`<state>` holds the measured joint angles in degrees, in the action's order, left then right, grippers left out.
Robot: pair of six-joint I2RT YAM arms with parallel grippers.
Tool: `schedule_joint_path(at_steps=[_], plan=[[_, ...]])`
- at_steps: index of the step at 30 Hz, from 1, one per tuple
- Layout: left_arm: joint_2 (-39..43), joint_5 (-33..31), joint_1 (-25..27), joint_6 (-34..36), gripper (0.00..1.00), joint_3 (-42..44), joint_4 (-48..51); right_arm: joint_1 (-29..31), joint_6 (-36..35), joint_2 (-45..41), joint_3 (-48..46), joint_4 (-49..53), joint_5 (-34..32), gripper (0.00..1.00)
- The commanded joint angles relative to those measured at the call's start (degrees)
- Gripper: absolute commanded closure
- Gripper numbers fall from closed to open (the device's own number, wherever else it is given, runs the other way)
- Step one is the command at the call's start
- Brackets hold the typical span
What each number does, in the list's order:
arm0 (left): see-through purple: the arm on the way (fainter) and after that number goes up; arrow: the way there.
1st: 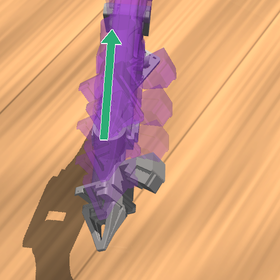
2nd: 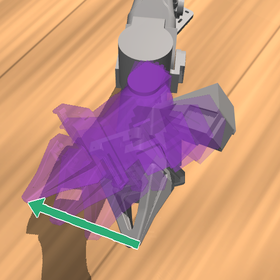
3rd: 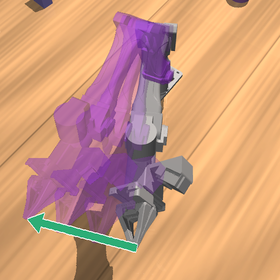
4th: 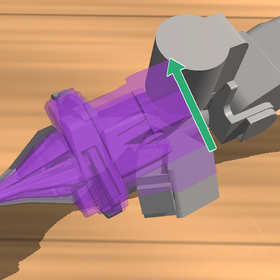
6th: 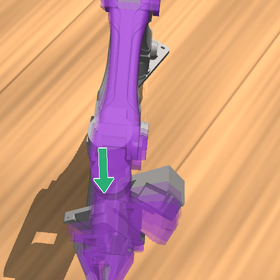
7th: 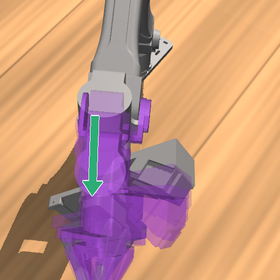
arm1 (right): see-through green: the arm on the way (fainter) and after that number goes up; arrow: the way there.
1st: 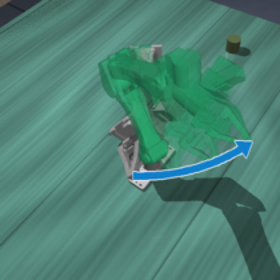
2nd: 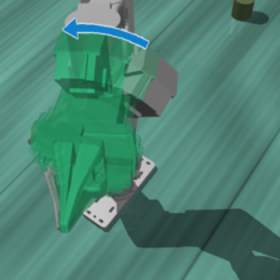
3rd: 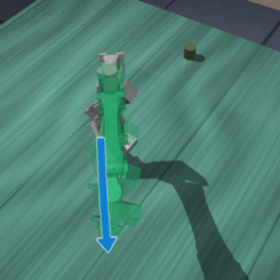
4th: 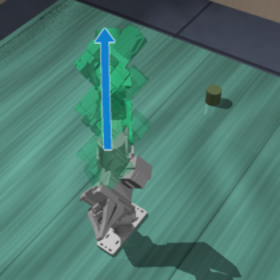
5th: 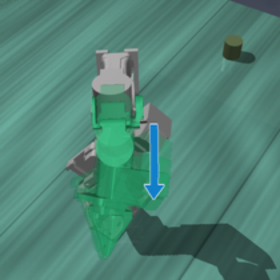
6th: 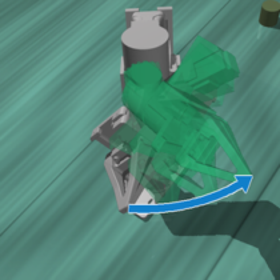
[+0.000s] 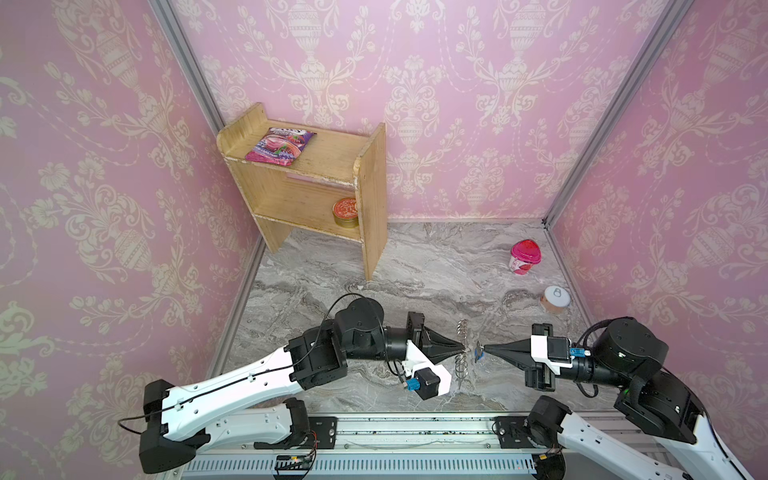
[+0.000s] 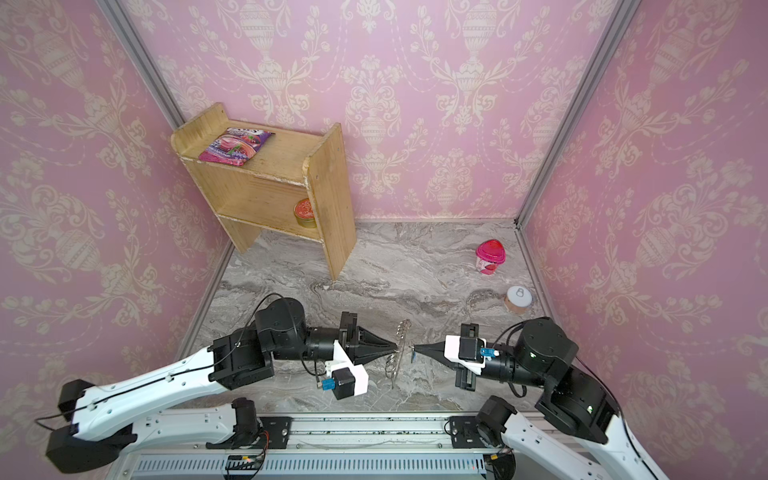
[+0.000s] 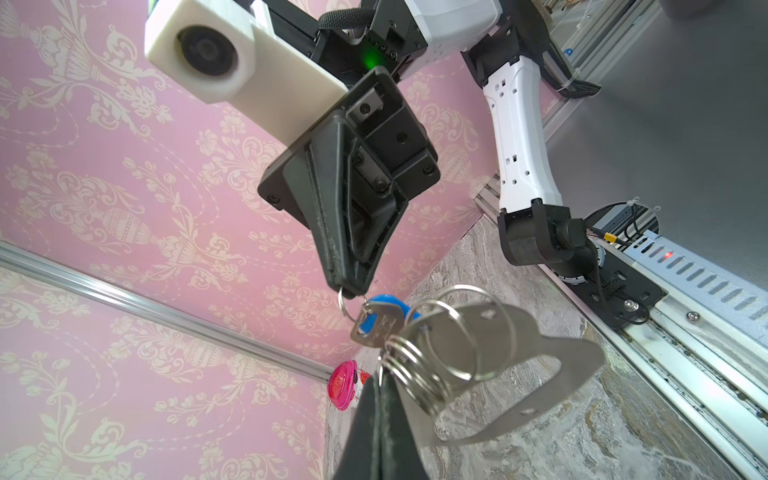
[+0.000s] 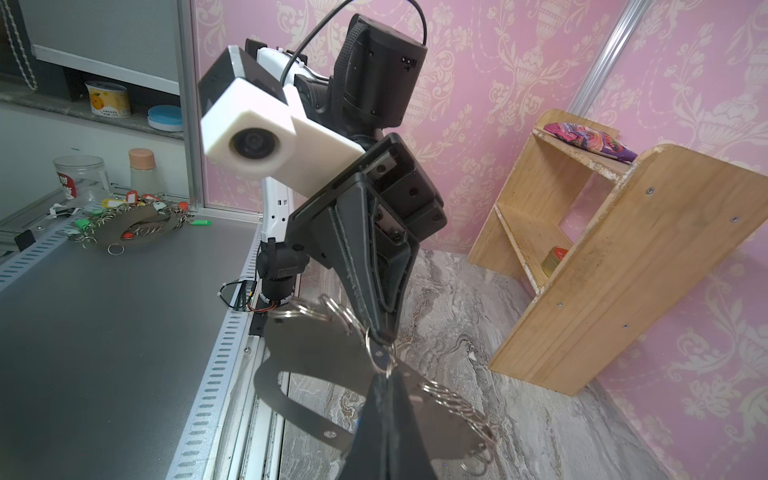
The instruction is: Put the keys on the keyring
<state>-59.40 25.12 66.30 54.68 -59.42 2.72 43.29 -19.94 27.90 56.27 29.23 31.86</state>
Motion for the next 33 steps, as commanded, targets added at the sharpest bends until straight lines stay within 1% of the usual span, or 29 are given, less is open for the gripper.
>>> schedule_joint_path(at_steps=[1, 9, 14, 23, 27, 33], plan=[[0.87, 2.47, 0.38, -2.90, 1.00, -0.38, -1.92, 0.55, -0.36, 0.83, 0.76, -1.00, -0.04, 1.00], [0.51, 1.05, -0.05, -2.37, 1.00, -0.42, -0.71, 0.78, -0.01, 1.92, 2.18, -0.32, 2.05, 1.00], [0.26, -3.61, -0.07, 0.54, 1.00, 0.31, -0.73, 0.99, 0.08, 1.95, 2.54, 0.38, 1.24, 1.00], [-0.02, -10.80, 0.30, 6.27, 1.00, 4.28, -7.81, 1.29, 0.77, 2.67, 2.02, -0.49, -1.33, 1.00], [0.33, -12.18, 0.67, 7.11, 1.00, 5.36, -10.68, 1.45, 0.92, 3.30, 1.83, -0.16, -2.05, 1.00], [0.03, -13.17, 0.76, 8.40, 1.00, 5.02, -11.17, 1.57, 1.35, 3.65, 1.48, -0.40, -4.64, 1.00]])
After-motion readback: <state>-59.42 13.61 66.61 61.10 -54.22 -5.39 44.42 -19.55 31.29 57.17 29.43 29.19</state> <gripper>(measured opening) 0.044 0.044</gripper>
